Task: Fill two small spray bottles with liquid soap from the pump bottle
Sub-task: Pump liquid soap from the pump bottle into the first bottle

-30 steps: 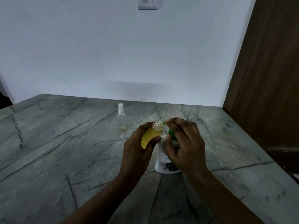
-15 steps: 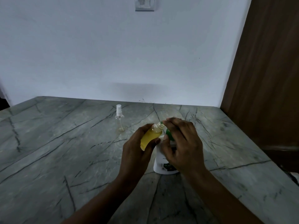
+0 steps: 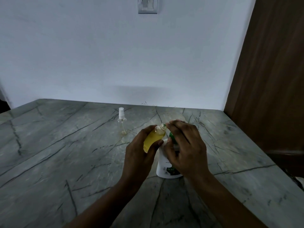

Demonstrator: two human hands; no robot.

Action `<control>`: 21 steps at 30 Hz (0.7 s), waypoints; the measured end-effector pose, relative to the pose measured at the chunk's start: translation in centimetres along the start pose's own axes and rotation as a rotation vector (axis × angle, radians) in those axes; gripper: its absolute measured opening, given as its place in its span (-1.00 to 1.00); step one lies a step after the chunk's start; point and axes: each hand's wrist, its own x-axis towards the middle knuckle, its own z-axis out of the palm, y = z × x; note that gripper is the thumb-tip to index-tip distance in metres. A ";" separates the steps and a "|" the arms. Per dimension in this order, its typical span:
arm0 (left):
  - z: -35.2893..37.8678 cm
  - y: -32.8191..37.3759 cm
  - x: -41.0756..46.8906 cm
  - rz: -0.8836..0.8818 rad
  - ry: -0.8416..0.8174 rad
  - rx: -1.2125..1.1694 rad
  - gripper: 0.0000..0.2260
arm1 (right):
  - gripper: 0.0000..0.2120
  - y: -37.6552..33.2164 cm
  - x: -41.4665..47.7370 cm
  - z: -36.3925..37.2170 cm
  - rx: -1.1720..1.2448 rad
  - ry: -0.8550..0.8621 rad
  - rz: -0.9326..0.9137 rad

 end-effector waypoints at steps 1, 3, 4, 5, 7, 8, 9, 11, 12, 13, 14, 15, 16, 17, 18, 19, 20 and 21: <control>0.0 -0.1 -0.1 -0.004 -0.002 0.000 -0.65 | -0.67 0.0 -0.1 0.1 0.000 0.002 0.002; 0.0 -0.3 -0.2 -0.016 -0.008 0.002 -0.65 | -0.67 0.0 -0.4 0.3 -0.001 0.007 -0.004; 0.0 -0.3 -0.2 -0.021 -0.012 0.001 -0.65 | -0.68 0.1 -0.5 0.4 -0.001 0.010 -0.011; 0.0 -0.4 -0.3 -0.023 -0.017 0.001 -0.65 | -0.68 0.2 -0.6 0.4 0.000 0.012 -0.017; 0.1 -0.6 -0.4 -0.026 -0.021 0.004 -0.65 | -0.68 0.2 -0.7 0.5 0.002 0.016 -0.018; 0.1 -0.6 -0.4 -0.031 -0.020 0.005 -0.65 | -0.68 0.2 -0.7 0.4 0.002 0.017 -0.016; 0.1 -0.6 -0.4 -0.034 -0.021 0.005 -0.65 | -0.68 0.2 -0.8 0.4 0.004 0.017 -0.014; 0.1 -0.6 -0.4 -0.036 -0.024 -0.001 -0.65 | -0.67 0.1 -0.8 0.4 0.008 0.017 -0.010; 0.1 -0.6 -0.4 -0.036 -0.026 -0.006 -0.65 | -0.67 0.1 -0.8 0.4 0.010 0.014 -0.010; 0.1 -0.5 -0.4 -0.034 -0.027 -0.010 -0.65 | -0.67 0.1 -0.8 0.3 0.009 0.012 -0.014; 0.1 -0.5 -0.4 -0.032 -0.025 -0.012 -0.65 | -0.66 0.2 -0.7 0.3 0.004 0.011 -0.023; 0.1 -0.4 -0.3 -0.030 -0.022 -0.014 -0.65 | -0.66 0.2 -0.6 0.2 -0.006 0.008 -0.037; 0.1 -0.4 -0.3 -0.028 -0.018 -0.015 -0.65 | -0.66 0.3 -0.4 0.1 -0.020 0.004 -0.056; 0.0 -0.3 -0.2 -0.025 -0.014 -0.014 -0.64 | -0.66 0.4 -0.2 0.1 -0.036 0.001 -0.079; 0.0 -0.3 -0.1 -0.023 -0.012 -0.009 -0.64 | -0.66 0.5 0.0 0.0 -0.052 0.000 -0.101; 0.0 -0.2 -0.1 -0.020 -0.011 -0.005 -0.65 | -0.66 0.6 0.2 -0.1 -0.066 0.002 -0.121; 0.1 -0.2 -0.1 -0.018 -0.011 -0.002 -0.65 | -0.67 0.6 0.2 -0.1 -0.076 0.004 -0.135; 0.1 -0.2 -0.1 -0.017 -0.012 0.000 -0.65 | -0.67 0.6 0.3 -0.2 -0.081 0.004 -0.144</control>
